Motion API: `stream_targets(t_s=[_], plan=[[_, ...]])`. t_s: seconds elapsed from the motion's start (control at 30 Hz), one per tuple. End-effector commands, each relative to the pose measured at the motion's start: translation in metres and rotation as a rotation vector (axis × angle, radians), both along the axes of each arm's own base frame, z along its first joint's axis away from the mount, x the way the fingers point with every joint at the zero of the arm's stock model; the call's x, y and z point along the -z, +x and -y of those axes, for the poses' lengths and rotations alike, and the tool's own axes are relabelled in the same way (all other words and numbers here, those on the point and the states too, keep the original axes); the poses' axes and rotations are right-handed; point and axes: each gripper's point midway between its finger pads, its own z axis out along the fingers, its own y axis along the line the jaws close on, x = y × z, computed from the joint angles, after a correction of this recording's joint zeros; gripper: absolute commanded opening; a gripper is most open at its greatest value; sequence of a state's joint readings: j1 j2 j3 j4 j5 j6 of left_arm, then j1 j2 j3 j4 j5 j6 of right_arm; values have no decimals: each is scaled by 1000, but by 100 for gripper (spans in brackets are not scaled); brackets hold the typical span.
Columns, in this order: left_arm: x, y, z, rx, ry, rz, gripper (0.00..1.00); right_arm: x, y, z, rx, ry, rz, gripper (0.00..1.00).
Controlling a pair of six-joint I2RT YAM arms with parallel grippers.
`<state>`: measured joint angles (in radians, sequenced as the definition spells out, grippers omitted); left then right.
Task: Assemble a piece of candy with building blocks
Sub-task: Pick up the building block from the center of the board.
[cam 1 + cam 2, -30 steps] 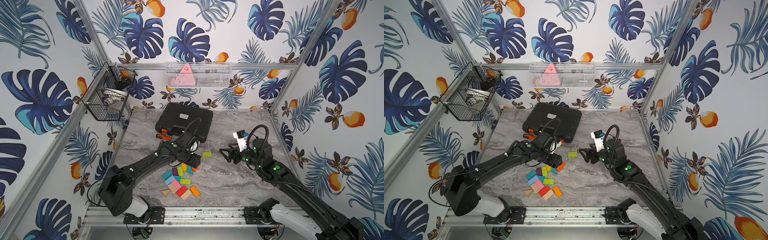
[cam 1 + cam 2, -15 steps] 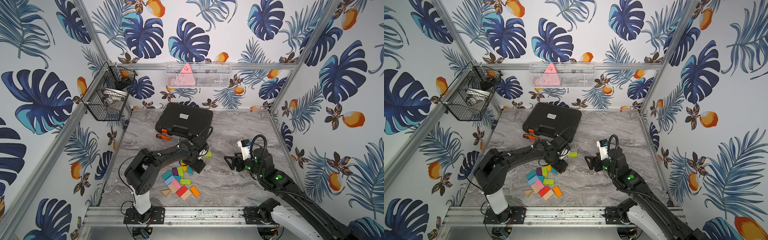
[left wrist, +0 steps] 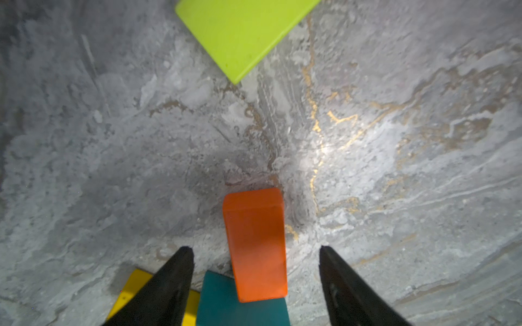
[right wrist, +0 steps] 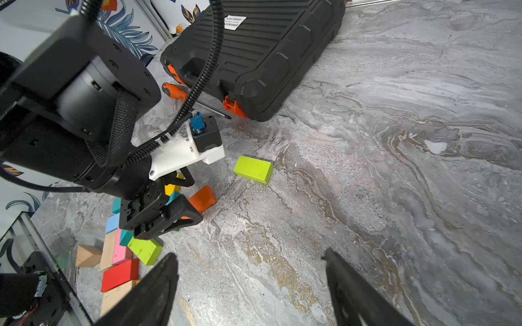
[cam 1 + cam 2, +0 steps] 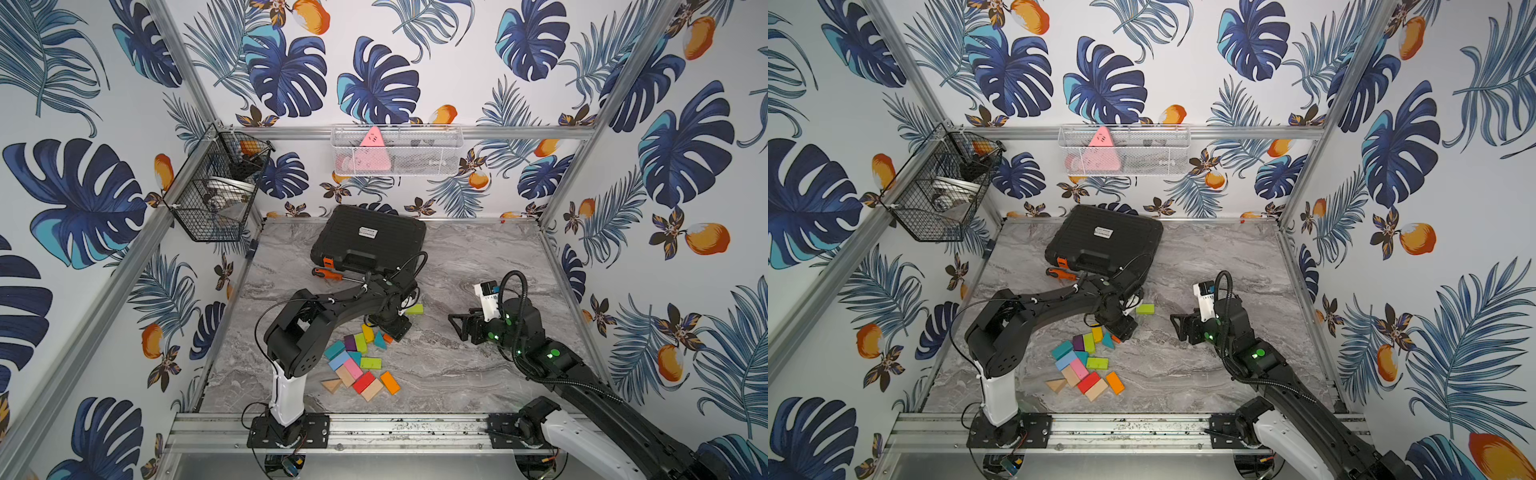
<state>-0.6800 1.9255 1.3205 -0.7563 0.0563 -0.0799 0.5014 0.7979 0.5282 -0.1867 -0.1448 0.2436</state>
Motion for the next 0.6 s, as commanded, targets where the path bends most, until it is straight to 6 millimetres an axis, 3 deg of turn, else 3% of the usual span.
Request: stream_targets(t_s=[0.0, 0.23, 0.37, 0.57], plan=[[7, -7, -2, -2, 10, -40, 65, -2, -1, -3, -11, 15, 7, 84], [12, -4, 1, -3, 2, -43, 55, 1, -2, -4, -15, 25, 5, 84], [17, -6, 3, -4, 0, -61, 42, 4, -3, -4, -19, 20, -7, 84], [5, -1, 3, -5, -15, -12, 29, 9, -3, -1, 12, 50, -3, 85]])
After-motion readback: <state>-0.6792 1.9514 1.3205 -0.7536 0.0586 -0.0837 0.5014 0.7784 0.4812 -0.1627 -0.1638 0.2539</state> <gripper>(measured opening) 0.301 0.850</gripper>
